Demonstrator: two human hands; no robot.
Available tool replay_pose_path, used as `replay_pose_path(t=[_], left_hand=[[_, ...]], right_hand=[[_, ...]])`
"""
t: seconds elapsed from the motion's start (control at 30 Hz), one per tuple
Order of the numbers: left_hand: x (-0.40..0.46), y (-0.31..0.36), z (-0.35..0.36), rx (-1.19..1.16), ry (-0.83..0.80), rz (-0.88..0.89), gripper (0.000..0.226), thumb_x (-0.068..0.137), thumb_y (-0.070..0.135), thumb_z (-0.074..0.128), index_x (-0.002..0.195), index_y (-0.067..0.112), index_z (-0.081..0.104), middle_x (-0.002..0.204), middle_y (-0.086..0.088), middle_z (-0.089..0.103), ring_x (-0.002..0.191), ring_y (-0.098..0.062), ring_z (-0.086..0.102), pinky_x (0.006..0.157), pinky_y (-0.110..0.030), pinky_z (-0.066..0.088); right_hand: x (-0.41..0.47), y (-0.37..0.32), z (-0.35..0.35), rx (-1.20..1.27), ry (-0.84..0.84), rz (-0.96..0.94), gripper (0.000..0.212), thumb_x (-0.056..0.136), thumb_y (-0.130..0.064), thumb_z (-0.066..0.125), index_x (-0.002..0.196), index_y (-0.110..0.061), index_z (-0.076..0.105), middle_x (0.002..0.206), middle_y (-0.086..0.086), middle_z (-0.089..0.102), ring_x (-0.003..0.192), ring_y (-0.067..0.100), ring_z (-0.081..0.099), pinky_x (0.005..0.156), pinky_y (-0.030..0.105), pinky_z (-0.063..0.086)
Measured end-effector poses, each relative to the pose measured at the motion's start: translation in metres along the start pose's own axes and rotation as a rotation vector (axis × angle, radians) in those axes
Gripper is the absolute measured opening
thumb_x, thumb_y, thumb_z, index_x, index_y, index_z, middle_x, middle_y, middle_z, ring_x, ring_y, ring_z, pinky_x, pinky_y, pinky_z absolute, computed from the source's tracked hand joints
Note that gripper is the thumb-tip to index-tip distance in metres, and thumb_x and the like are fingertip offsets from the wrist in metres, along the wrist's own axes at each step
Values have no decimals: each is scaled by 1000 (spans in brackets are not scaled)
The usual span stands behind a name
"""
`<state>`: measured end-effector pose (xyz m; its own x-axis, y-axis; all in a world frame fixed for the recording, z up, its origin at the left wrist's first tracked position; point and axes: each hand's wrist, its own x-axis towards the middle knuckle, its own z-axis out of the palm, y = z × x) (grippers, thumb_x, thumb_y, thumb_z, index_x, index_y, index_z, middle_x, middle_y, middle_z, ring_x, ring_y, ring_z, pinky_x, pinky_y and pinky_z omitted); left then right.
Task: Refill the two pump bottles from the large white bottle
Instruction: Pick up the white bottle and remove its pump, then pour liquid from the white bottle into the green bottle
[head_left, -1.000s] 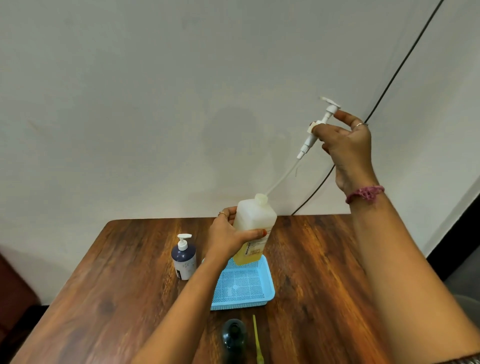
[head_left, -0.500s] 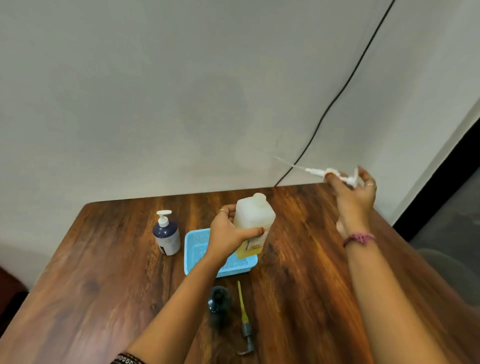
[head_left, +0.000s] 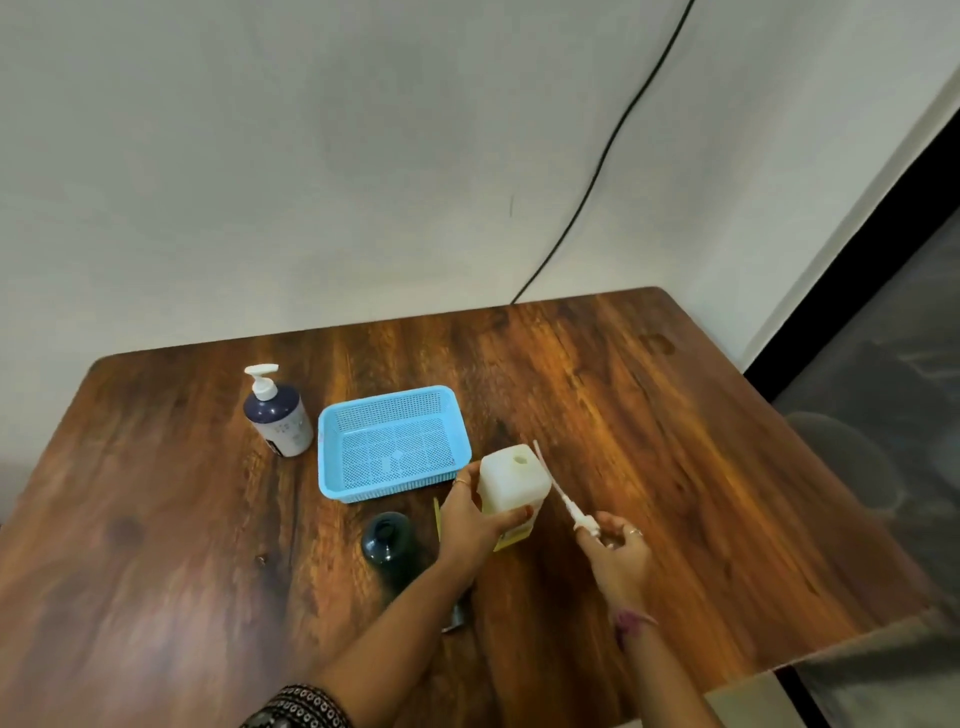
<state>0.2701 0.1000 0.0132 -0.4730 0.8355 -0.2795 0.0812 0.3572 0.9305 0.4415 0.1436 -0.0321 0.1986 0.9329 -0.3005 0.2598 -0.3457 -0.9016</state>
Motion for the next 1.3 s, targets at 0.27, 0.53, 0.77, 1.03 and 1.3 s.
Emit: replay_pose_path(t=[0.27, 0.53, 0.77, 1.03, 1.3], left_hand=[[-2, -9, 5, 38, -36, -20, 79, 68, 17, 85, 134, 20, 42, 134, 2, 53, 124, -13, 47, 99, -30, 44], [-2, -6, -2, 83, -93, -21, 83, 71, 12, 81, 140, 16, 36, 136, 0, 50, 124, -13, 46, 94, -27, 43], [-18, 22, -43, 361, -138, 195, 115, 69, 22, 84, 153, 12, 5, 155, 1, 24, 144, -15, 23, 116, -28, 21], [-23, -6, -135, 621, -137, 193, 115, 68, 44, 81, 153, 18, 7, 159, -1, 20, 143, -15, 25, 112, -26, 26], [-27, -45, -121, 425, -73, 79, 90, 70, 20, 83, 144, 17, 32, 138, 0, 47, 120, -8, 47, 90, -11, 36]], right_hand=[[-13, 28, -1, -221, -90, -95, 36, 75, -19, 77, 108, -16, 63, 103, 0, 61, 93, 17, 60, 67, 20, 46], [-12, 26, -2, -277, -114, -106, 51, 73, -25, 78, 118, -13, 58, 116, 5, 59, 100, 18, 57, 80, 31, 50], [-24, -14, 5, -263, -213, -223, 75, 74, -40, 77, 136, -25, 39, 145, 2, 36, 132, 23, 36, 105, 44, 37], [-40, -30, 52, -185, -420, -276, 110, 64, -47, 82, 148, -27, 14, 148, -8, 34, 132, 6, 31, 108, 29, 28], [-46, -30, 72, -77, -217, -244, 80, 68, -22, 85, 136, -12, 43, 126, 1, 57, 112, 8, 52, 74, 4, 40]])
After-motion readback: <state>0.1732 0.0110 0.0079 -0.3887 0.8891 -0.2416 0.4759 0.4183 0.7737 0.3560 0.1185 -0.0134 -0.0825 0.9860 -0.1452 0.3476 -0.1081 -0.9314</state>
